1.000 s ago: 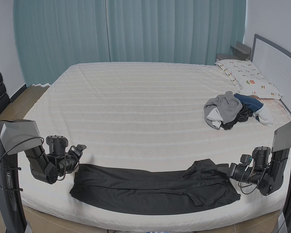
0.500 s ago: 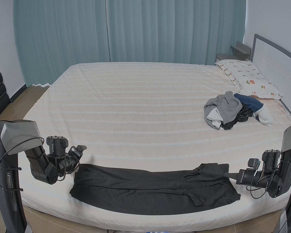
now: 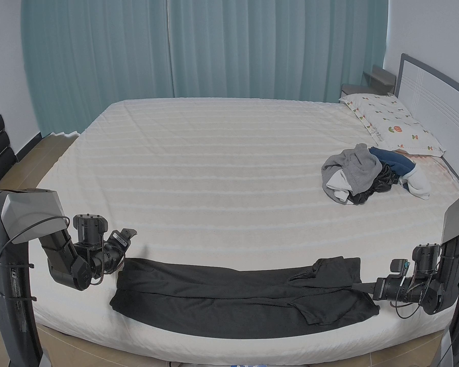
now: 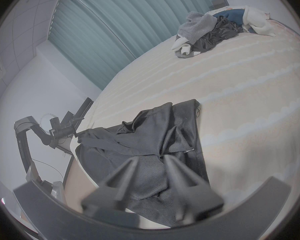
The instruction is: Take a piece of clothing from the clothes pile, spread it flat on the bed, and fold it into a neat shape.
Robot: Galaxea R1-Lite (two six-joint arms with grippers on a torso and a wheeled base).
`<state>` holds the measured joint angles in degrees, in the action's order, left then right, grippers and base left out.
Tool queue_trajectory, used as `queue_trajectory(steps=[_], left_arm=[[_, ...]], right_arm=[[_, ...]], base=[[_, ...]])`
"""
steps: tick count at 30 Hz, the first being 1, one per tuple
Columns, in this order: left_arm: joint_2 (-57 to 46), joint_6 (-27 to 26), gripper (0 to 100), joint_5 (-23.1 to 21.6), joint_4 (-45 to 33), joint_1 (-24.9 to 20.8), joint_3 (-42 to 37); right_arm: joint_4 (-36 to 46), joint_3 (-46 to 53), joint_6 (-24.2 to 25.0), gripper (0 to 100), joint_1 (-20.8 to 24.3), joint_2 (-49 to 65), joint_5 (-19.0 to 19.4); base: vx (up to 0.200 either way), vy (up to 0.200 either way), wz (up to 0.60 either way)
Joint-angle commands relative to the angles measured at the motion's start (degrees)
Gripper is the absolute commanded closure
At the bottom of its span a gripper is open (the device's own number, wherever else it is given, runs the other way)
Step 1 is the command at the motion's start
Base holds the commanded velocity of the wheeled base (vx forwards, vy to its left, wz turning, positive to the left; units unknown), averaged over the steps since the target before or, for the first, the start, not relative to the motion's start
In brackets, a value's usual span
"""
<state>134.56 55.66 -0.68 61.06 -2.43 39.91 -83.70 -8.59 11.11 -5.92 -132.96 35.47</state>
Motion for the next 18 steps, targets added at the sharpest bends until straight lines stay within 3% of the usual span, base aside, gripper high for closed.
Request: queue_trajectory(steps=[1,6,10,12,15,18], left_arm=[[0.09,-0.03,0,-0.02,0.02,-0.04,-0.01],[0.09,-0.03,0,-0.02,0.02,-0.04,0.08],[0.18,-0.03,0,-0.02,0.02,-0.04,0.17],[0.18,-0.03,0,-0.02,0.02,-0.04,-0.01],[0.18,-0.03,0,-0.02,0.02,-0.04,0.08],[0.18,-0.03,0,-0.02,0.02,-0.04,0.08]], right_arm=[[-0.76,-0.28,-0.03,0,-0.32,-0.81,0.03],[-3.31,-0.81,0.58,0,-0.58,4.73,-0.05],[-3.31,-1.51,4.89,0,2.15,8.33,0.12],[-4.45,-3.62,13.77,0,8.12,7.81,-1.2],[-5.68,-7.23,23.0,0,12.96,4.91,-5.33],[-5.16,-10.04,27.21,0,16.56,1.74,-9.99]], base=[[0.0,0.0,0.0],[0.0,0.0,0.0],[0.0,0.0,0.0],[0.0,0.0,0.0],[0.0,0.0,0.0],[0.0,0.0,0.0]])
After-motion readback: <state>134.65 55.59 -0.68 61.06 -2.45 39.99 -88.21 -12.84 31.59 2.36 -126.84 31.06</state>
